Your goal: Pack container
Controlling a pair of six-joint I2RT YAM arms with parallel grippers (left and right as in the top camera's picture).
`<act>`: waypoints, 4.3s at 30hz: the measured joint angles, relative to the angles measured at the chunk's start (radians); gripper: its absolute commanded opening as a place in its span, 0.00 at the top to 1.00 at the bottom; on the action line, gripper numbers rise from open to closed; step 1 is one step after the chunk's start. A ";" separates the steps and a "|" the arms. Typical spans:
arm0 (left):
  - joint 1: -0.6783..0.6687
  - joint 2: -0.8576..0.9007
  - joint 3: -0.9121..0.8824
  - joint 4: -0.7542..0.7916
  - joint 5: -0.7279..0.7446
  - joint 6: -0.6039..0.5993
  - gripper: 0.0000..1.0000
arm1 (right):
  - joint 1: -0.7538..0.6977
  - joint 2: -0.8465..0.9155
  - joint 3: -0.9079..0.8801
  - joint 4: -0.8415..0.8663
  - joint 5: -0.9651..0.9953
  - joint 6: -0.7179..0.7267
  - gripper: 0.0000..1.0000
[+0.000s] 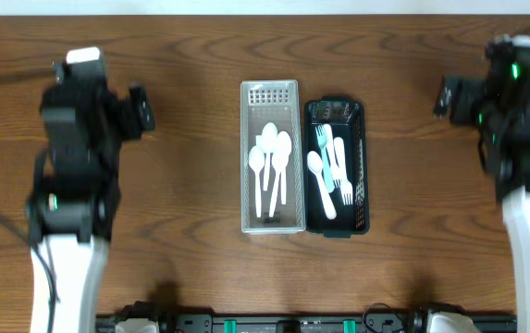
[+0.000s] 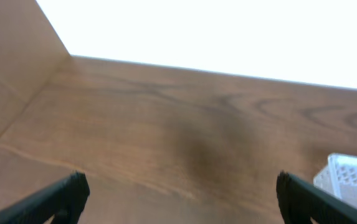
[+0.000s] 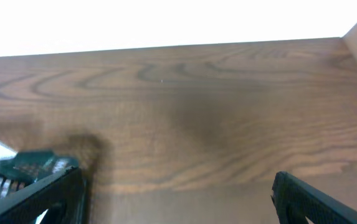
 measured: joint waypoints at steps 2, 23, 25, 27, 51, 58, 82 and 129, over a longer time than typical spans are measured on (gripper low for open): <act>0.000 -0.126 -0.150 0.082 0.000 0.000 0.02 | 0.011 -0.138 -0.132 0.037 0.001 0.000 0.01; -0.001 -0.657 -0.832 0.332 0.000 0.000 0.02 | 0.039 -0.336 -0.788 0.169 0.067 0.000 0.01; -0.001 -0.657 -0.832 0.332 0.000 0.000 0.02 | 0.039 -0.313 -0.790 0.116 0.067 0.000 0.01; -0.002 -0.657 -0.832 0.331 0.000 0.000 0.02 | 0.039 -0.293 -0.790 0.074 0.067 0.000 0.01; -0.008 -0.657 -0.832 0.331 0.000 0.000 0.02 | 0.060 -1.031 -0.793 -0.007 0.071 0.000 0.01; -0.008 -0.657 -0.832 0.330 0.000 0.000 0.02 | 0.116 -1.210 -0.796 -0.055 0.066 0.000 0.01; -0.008 -0.657 -0.832 0.330 0.000 0.000 0.02 | 0.214 -1.207 -1.198 0.509 0.006 -0.016 0.01; -0.111 -1.065 -1.050 0.471 0.019 0.034 0.02 | 0.214 -1.206 -1.198 0.507 -0.007 -0.015 0.01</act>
